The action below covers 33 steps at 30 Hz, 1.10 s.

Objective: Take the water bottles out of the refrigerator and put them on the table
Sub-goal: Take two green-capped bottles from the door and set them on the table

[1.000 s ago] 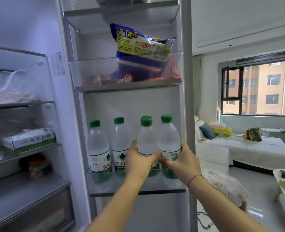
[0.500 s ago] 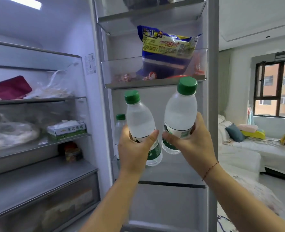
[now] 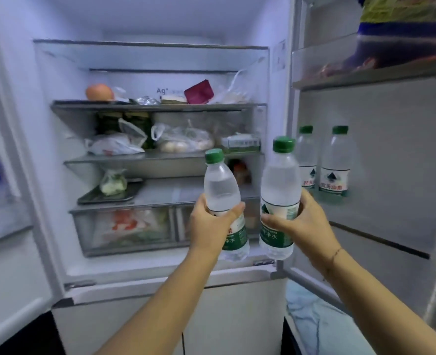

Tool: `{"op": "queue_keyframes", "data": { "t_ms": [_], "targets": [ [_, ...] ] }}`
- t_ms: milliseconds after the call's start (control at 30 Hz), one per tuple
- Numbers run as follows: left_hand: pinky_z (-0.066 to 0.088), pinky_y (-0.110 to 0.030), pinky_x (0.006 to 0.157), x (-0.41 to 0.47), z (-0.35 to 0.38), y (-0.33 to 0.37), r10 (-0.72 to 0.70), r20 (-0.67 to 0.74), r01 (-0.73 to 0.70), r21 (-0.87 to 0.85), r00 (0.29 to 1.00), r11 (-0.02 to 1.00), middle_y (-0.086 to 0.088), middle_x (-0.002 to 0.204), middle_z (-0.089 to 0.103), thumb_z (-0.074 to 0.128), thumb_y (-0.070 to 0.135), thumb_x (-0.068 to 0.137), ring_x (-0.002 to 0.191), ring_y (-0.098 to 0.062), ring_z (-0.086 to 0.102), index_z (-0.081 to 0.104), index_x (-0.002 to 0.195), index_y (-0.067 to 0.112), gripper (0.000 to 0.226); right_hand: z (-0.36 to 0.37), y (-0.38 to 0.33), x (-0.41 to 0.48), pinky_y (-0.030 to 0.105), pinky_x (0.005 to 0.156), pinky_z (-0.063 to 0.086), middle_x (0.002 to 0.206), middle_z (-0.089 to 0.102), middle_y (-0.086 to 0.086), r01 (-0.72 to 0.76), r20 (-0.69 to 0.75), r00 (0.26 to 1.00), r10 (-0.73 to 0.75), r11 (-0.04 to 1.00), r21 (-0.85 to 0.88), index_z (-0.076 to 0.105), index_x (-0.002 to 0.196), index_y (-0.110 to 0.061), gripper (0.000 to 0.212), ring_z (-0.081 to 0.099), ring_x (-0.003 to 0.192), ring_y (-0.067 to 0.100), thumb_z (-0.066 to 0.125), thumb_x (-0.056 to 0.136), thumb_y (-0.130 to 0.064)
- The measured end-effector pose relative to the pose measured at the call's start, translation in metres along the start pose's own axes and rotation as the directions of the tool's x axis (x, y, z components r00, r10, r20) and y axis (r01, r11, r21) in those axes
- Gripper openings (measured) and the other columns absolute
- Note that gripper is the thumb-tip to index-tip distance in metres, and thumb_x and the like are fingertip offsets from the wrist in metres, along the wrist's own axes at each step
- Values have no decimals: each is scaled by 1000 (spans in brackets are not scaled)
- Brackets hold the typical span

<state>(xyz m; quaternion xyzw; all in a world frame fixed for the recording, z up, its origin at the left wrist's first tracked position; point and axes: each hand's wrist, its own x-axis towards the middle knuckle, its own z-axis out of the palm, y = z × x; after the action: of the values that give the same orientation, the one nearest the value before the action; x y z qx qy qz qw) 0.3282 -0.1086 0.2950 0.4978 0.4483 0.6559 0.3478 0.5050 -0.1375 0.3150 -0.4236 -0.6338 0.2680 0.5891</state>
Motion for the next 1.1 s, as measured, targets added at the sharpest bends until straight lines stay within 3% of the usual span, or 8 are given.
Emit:
{"op": "queue_keyframes", "data": {
  "t_ms": [267, 533, 633, 800, 1100],
  "targets": [
    [51, -23, 64, -74, -148, -2, -53, -288, 104, 165, 956, 981, 13, 91, 70, 85, 36, 61, 86, -6, 66, 59, 91, 36, 39, 121, -5, -60, 21, 70, 51, 98, 69, -6, -88, 342, 938, 59, 994, 69, 55, 105, -29, 58, 66, 89, 8, 86, 58, -21],
    [57, -31, 72, -148, -306, 32, 14, -525, 142, 256, 851, 956, 10, 95, 71, 85, 38, 58, 89, -12, 68, 61, 100, 34, 49, 257, -59, -130, 13, 61, 51, 97, 70, -6, -151, 604, 797, -21, 961, 233, 55, 110, -26, 61, 67, 84, -1, 87, 59, -16],
    [58, -37, 76, -177, -366, 48, 47, -603, 158, 283, 797, 946, 10, 94, 72, 85, 41, 55, 89, -13, 69, 61, 98, 34, 49, 309, -87, -160, 16, 62, 53, 96, 71, -5, -184, 665, 745, -49, 943, 277, 55, 110, -23, 60, 68, 83, 1, 86, 59, -13],
    [59, -39, 75, -223, -466, 72, 103, -699, 175, 314, 707, 933, 7, 90, 74, 86, 36, 56, 83, -10, 71, 63, 96, 29, 47, 397, -132, -212, 34, 77, 57, 97, 73, 2, -251, 755, 651, -77, 917, 311, 56, 110, -19, 58, 71, 86, 15, 85, 60, -10],
    [57, -30, 70, -281, -633, 104, 122, -749, 224, 343, 651, 912, 11, 90, 74, 86, 36, 59, 82, -5, 71, 62, 94, 33, 43, 545, -201, -298, 30, 74, 57, 96, 73, 0, -293, 813, 566, -134, 889, 351, 57, 105, -20, 53, 70, 87, 16, 85, 61, -8]
  ]
}}
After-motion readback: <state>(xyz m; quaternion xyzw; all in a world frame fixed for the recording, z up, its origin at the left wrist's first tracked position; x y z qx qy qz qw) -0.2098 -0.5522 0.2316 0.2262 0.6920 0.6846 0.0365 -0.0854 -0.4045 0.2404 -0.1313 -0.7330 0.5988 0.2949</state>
